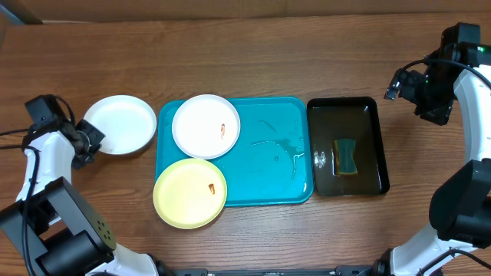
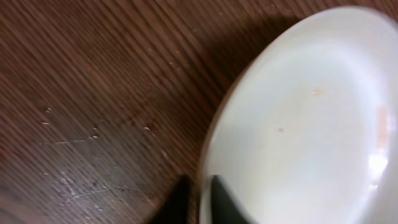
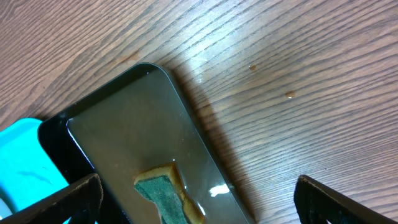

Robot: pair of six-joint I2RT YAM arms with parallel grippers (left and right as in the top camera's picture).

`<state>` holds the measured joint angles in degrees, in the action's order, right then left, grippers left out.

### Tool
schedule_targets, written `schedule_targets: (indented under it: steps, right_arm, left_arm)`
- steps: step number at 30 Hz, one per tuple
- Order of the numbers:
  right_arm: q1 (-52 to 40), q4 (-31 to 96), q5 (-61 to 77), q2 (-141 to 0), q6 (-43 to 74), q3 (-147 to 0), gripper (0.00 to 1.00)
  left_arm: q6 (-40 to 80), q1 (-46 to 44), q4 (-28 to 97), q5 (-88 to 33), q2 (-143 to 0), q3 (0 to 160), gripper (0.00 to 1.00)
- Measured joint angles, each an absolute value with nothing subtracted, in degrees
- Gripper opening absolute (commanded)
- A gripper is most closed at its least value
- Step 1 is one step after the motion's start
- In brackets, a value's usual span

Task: Clean dirty plates on tray and stack at the side
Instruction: 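Carry the white plate left and set it on the table, then move the left gripper to the remaining white plate rim and grasp it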

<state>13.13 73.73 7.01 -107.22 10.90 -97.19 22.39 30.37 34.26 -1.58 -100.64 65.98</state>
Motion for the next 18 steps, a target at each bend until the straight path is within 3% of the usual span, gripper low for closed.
schedule_targets:
  steps: [4,13,18]
  right_arm:
    - [13.1,73.8,7.0,-107.2,10.9,-97.2,1.00]
    - [13.1,73.7,7.0,-107.2,10.9,-97.2,1.00]
    - [13.1,73.7,7.0,-107.2,10.9,-97.2,1.00]
  left_arm:
    - [22.6,29.6,35.4,-2.9,-100.6,66.0,0.61]
    - [19.1,28.7,50.1,-18.0,-100.6,74.8,0.55]
    - [14.3,23.4,58.2,-23.0,-100.6,76.3,0.55]
